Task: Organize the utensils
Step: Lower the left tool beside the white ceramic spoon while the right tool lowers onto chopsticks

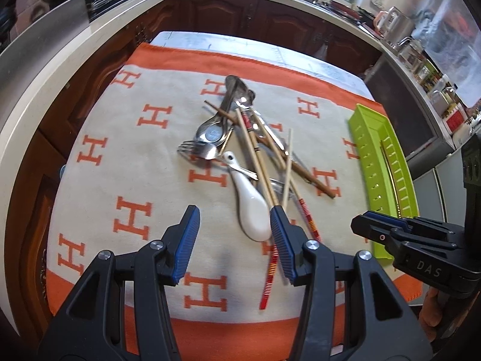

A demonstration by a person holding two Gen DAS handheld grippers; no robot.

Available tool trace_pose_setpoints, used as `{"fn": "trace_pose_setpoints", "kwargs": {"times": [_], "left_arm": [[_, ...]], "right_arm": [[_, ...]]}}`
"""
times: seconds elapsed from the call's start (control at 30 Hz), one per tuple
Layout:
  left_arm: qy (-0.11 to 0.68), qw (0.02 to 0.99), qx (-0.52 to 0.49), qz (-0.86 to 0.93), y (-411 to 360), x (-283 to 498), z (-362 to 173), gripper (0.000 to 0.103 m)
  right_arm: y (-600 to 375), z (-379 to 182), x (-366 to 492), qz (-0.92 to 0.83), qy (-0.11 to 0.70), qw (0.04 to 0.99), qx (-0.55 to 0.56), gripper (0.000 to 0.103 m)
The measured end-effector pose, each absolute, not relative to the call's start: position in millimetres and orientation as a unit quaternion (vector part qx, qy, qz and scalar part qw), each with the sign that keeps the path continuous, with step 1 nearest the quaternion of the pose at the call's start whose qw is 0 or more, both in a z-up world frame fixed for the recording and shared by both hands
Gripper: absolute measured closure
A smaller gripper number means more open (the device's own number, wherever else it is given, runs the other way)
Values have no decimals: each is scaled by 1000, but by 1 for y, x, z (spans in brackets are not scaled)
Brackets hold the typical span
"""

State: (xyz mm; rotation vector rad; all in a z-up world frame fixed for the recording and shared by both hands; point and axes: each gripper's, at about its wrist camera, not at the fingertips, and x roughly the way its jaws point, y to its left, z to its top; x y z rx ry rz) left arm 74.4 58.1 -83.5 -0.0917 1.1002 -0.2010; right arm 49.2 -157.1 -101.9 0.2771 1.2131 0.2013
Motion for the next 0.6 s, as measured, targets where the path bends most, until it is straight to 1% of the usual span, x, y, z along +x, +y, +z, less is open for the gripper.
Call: {"fn": "trace_pose_setpoints", "kwargs": {"times": [0.4, 0.6], "left_arm": [[539, 836, -48, -95, 64, 87, -102, 57], [559, 818, -70, -114, 69, 98, -118, 58]], "right_arm": [[-154, -113, 63, 97, 578, 800, 132, 81], [-163, -119, 73, 91, 580, 796, 143, 81]]}}
